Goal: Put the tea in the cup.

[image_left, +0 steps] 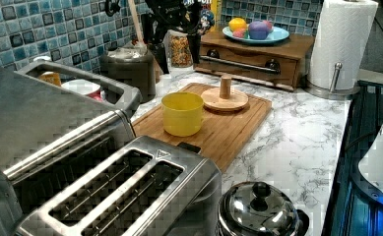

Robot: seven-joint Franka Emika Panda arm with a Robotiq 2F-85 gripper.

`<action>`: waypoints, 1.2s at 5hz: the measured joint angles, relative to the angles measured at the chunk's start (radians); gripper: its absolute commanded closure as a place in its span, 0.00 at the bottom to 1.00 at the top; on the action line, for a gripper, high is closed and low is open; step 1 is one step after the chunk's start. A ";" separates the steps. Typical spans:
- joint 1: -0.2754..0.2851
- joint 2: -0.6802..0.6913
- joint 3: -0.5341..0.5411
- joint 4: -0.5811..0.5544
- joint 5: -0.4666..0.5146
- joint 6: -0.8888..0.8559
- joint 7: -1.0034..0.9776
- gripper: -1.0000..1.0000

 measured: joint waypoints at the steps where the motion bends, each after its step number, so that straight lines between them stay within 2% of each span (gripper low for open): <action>1: -0.003 0.002 0.008 0.000 0.000 -0.013 0.000 0.00; 6: -0.003 0.009 0.008 0.000 0.000 -0.011 0.000 0.00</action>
